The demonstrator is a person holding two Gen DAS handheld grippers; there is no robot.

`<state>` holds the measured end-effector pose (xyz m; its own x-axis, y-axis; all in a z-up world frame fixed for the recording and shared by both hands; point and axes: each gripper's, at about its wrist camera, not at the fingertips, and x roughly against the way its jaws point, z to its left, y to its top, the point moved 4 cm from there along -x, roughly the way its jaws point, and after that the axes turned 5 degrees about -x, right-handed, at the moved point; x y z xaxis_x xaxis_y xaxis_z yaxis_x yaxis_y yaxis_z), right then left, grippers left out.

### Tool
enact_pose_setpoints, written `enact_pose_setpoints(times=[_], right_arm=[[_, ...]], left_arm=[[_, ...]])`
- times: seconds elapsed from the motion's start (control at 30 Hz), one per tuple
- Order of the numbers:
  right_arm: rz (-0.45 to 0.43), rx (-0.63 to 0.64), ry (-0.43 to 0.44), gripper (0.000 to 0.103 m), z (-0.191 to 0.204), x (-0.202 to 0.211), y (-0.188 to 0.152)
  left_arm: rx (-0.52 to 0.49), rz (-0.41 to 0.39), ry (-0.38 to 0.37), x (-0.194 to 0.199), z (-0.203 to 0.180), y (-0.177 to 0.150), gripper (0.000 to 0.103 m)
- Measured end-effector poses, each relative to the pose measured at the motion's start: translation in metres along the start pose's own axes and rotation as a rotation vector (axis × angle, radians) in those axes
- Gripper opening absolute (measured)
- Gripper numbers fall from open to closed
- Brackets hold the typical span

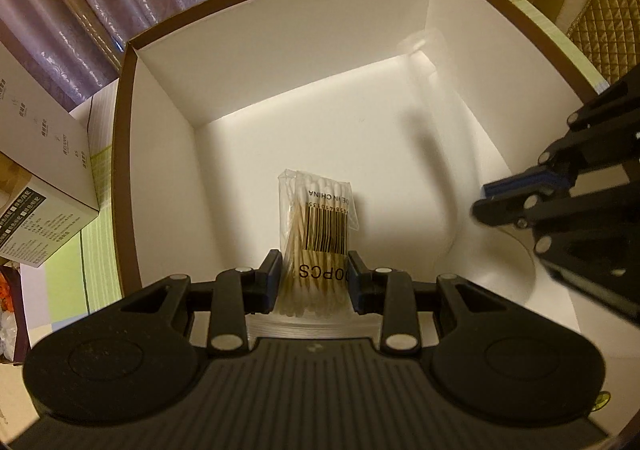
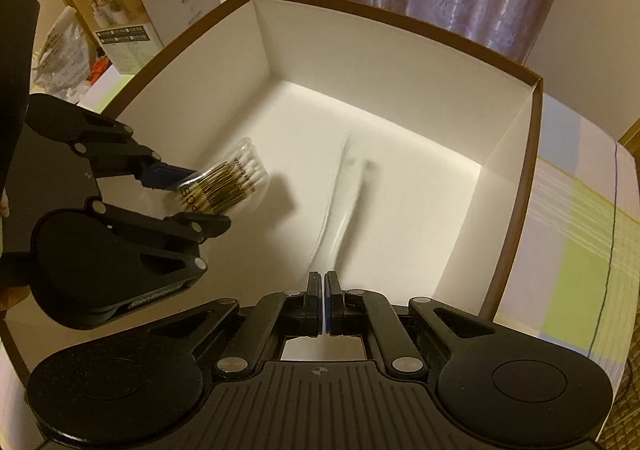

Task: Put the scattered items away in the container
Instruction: 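Lift the swab bag with the left tool while the right tool carries the spoon into the box, then open the left tool to drop the swab bag while the right tool releases the spoon in the box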

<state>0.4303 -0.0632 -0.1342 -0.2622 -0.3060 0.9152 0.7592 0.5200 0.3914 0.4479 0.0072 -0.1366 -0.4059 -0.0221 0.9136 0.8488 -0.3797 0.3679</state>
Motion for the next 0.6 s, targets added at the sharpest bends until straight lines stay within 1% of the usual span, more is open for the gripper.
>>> enact_pose_setpoints(times=[0.13,0.53,0.57,0.6], right_arm=[[-0.025,0.025,-0.019,0.005,0.003,0.004,-0.002],[-0.047,0.05,0.029,0.006,0.007,0.017,-0.01],[-0.05,0.054,0.033,0.006,0.007,0.018,-0.01],[-0.053,0.057,0.033,0.006,0.008,0.017,-0.01]], left_arm=[[-0.005,0.001,0.004,-0.004,-0.002,0.004,0.029],[-0.008,-0.004,-0.009,-0.002,-0.003,0.006,0.03],[-0.007,-0.005,-0.006,-0.002,-0.004,0.006,0.032],[-0.006,-0.005,-0.002,-0.003,-0.004,0.007,0.039]])
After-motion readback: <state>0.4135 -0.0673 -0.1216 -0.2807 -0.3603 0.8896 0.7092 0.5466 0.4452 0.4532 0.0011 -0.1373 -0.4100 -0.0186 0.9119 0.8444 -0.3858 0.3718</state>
